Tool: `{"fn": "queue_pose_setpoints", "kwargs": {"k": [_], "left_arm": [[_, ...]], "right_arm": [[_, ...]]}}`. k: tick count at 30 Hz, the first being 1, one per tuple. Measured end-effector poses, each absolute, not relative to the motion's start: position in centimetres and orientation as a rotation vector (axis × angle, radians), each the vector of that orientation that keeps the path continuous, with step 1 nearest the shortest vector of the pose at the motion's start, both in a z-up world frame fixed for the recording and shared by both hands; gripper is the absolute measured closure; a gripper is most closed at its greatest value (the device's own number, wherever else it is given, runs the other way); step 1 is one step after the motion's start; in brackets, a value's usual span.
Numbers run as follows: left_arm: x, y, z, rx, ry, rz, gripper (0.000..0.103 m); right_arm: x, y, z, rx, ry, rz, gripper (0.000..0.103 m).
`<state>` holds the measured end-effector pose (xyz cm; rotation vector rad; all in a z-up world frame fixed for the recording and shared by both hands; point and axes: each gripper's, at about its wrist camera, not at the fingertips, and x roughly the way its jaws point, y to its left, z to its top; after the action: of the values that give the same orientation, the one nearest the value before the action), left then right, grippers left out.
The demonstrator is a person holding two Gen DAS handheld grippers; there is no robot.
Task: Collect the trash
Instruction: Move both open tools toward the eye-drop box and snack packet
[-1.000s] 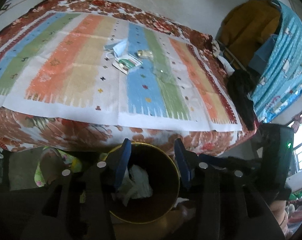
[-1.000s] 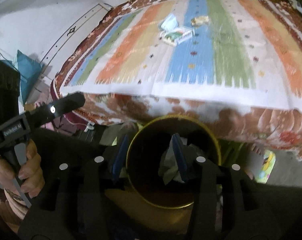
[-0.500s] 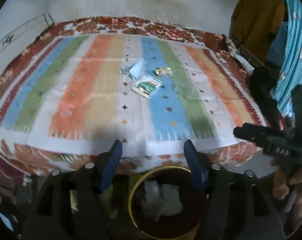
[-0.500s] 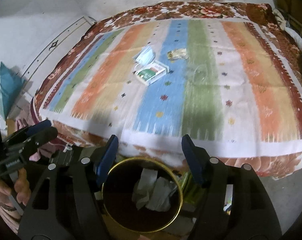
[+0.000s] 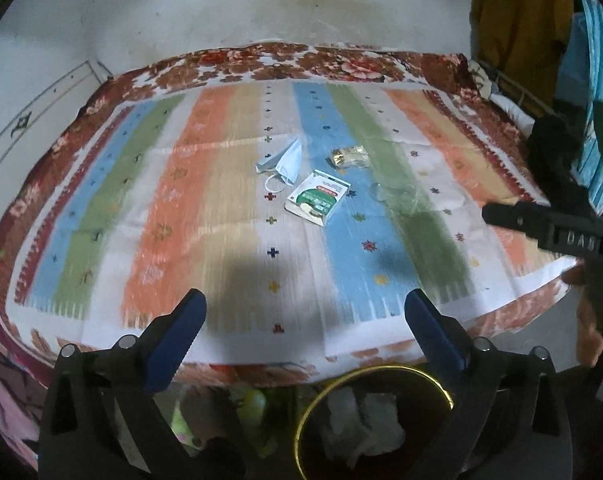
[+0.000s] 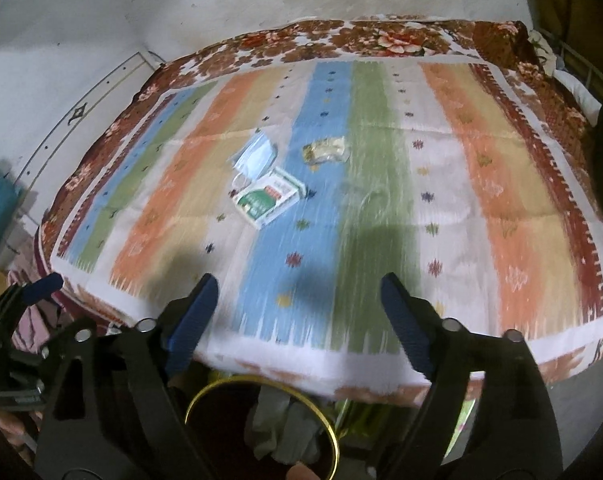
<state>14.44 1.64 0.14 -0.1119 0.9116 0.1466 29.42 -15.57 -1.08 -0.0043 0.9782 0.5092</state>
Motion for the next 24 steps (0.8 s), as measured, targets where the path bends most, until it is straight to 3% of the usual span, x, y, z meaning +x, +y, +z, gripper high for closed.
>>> {"fn": "queue_pose_setpoints", "kwargs": {"k": [6, 24], "left_arm": [[18.5, 3.5, -0.9, -0.145, 0.948, 0.164, 0.006], [26.9, 4.0, -5.9, -0.035, 0.943, 0.057, 0.006]], "right_arm": [[33.5, -15.2, -2.0, 0.023, 0.966, 0.442, 0.01], [41.2, -11.7, -4.4, -0.004, 0.969, 0.449, 0.009]]}}
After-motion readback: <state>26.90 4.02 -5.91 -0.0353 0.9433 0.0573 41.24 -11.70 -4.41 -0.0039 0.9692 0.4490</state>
